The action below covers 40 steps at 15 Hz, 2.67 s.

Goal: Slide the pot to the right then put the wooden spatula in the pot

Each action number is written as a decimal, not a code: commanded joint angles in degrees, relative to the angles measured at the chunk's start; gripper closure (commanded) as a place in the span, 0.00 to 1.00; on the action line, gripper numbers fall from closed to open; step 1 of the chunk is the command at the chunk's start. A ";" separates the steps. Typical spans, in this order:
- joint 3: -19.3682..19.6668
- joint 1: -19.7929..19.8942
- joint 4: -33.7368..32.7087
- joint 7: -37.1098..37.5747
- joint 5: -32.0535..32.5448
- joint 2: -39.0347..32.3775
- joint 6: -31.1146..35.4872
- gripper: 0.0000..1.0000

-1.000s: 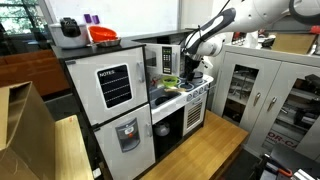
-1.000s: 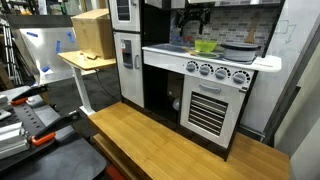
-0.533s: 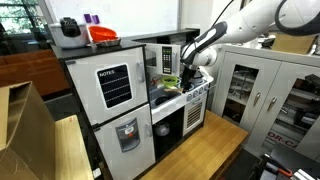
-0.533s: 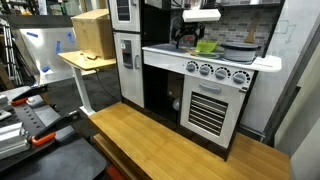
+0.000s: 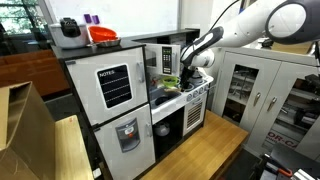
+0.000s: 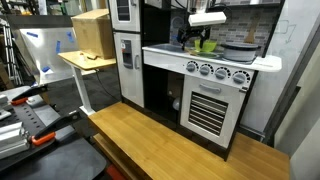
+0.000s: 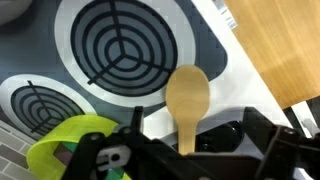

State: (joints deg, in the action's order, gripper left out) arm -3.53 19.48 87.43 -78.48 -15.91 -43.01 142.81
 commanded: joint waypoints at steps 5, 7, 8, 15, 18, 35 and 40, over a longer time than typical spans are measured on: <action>-0.30 0.24 -6.09 1.86 3.23 -5.37 -0.69 0.00; -0.32 0.37 -7.25 2.63 3.52 -5.92 -1.18 0.25; -0.38 0.42 -7.62 2.82 3.60 -6.07 -1.33 0.26; -0.35 0.82 -8.93 4.31 3.53 -6.12 -2.53 0.76; -0.47 1.82 -7.33 4.26 3.11 -3.91 -3.82 0.81; -0.51 7.52 -12.61 3.44 -3.47 1.11 -13.21 0.81; 1.39 8.36 -19.45 6.38 -2.45 -1.76 -14.50 0.81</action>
State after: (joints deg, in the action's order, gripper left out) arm -3.30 28.05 73.09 -74.71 -18.78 -42.22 130.69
